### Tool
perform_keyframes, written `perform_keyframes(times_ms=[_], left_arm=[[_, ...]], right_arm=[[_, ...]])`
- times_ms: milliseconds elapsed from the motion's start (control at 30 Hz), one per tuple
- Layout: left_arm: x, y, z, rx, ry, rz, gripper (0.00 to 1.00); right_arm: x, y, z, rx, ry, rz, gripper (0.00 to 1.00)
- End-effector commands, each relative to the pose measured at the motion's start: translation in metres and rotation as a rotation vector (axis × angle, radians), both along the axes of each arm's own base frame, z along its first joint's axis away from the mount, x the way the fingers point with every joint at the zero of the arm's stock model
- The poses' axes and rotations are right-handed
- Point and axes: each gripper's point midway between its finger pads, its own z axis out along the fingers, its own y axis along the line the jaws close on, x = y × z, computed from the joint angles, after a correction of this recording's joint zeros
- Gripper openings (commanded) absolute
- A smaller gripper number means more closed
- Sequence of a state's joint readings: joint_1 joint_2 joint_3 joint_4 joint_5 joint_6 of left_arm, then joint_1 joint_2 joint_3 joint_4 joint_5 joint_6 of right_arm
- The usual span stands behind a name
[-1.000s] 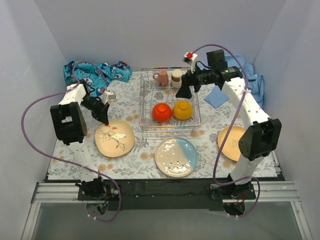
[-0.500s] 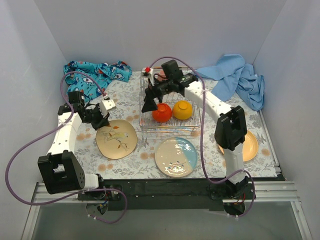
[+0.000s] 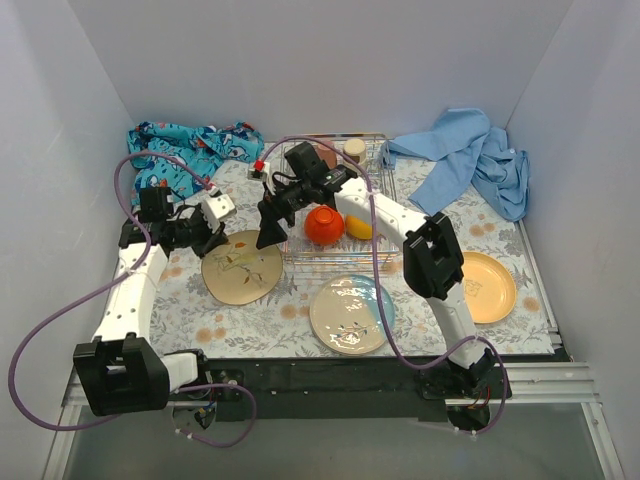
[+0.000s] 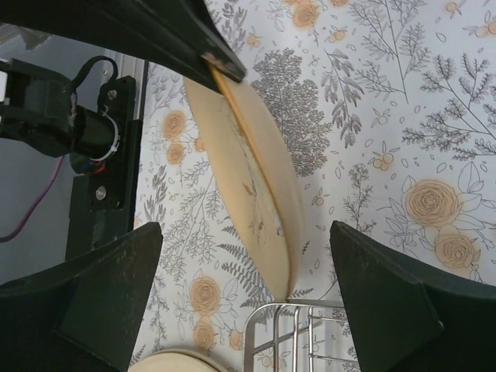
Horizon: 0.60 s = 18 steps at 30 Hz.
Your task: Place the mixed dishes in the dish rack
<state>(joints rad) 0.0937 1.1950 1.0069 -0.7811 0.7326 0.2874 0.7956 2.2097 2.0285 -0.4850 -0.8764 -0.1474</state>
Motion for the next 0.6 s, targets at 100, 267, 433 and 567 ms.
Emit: perform_keyframes(times_ms=[100,267,433,567], left_arm=[[0.001,-0.013,0.05,-0.048,-0.145,-0.05,0.0],[-0.001,-0.015,0.058,-0.062,-0.143,-0.054,0.0],[0.005,-0.013,0.07,-0.066,-0.169,-0.027,0.0],[0.006,-0.009,0.072,-0.044,-0.17,-0.007,0.0]], right_arm=[[0.018,0.015,-0.004,0.031,-0.001,-0.036,0.93],[0.017,0.028,-0.009,0.064,0.027,-0.005,0.84],[0.012,0.041,-0.018,0.092,0.073,0.039,0.69],[0.004,0.047,-0.009,0.129,0.116,0.076,0.51]])
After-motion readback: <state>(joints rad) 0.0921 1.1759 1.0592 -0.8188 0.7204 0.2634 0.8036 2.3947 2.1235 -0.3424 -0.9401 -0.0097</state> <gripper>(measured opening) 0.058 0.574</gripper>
